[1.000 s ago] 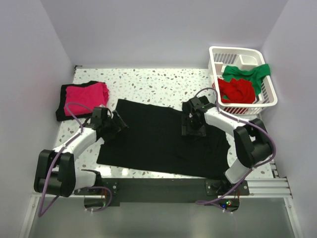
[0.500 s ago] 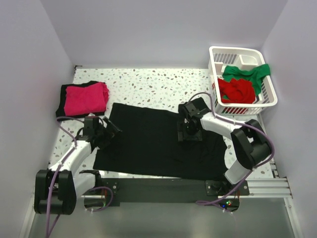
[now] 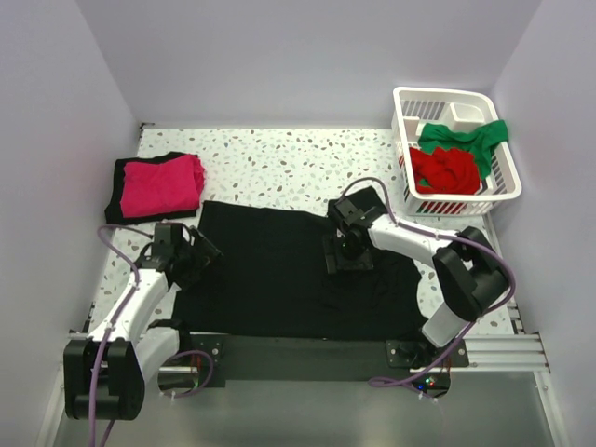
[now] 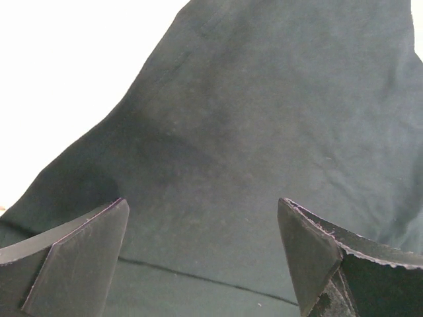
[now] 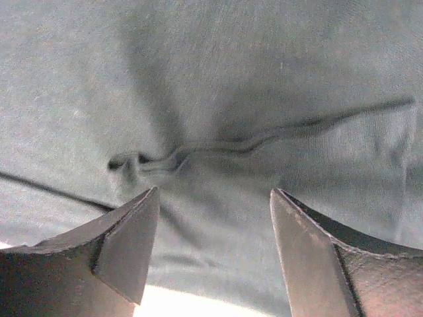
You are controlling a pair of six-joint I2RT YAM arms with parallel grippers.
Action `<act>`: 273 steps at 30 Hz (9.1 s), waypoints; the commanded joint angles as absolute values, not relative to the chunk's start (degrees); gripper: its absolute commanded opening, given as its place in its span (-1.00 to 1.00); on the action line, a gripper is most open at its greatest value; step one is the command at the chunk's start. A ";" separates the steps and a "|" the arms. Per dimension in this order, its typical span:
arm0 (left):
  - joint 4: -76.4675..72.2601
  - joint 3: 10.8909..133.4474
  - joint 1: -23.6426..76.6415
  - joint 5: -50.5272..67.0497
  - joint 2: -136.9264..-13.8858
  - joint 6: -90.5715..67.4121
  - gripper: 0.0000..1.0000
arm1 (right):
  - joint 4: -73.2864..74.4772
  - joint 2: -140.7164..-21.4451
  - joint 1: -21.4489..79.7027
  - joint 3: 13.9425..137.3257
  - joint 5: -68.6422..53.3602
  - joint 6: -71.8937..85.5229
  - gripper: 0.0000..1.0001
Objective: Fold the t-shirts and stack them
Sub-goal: Fold the tshirt
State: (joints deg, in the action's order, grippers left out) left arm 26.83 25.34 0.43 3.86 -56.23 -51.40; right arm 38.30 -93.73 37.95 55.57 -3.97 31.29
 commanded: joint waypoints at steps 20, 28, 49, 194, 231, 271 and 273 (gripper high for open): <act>24.26 48.60 0.00 -2.81 -65.74 -39.82 1.00 | 44.74 -115.19 21.80 96.58 18.01 21.97 0.10; 24.17 50.45 0.00 -4.13 -69.52 -39.11 1.00 | 44.74 -127.87 17.14 109.33 19.78 22.33 -0.07; 25.49 52.65 0.00 -4.83 -72.95 -38.94 1.00 | 42.02 -134.83 15.30 113.30 22.85 19.42 -0.03; 22.78 89.22 6.06 -14.42 -112.69 -16.79 -1.00 | 49.31 -126.84 6.77 130.46 11.08 21.00 -1.00; 21.88 56.96 6.15 -15.47 -82.89 -15.73 -1.00 | 49.38 -77.09 7.12 71.56 6.59 25.49 -1.00; 36.75 51.58 6.85 -2.20 -66.52 -31.46 0.61 | 51.87 -68.72 9.23 59.68 0.81 26.90 0.18; 33.68 53.16 7.64 -1.24 -69.25 -31.55 0.61 | 47.56 -72.57 10.63 59.85 -2.26 25.93 0.18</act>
State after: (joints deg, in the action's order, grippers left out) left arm 39.42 49.76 6.48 -4.43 -67.18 -30.92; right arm 54.11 -68.25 9.10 57.89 3.25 28.75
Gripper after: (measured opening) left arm 0.804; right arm 0.590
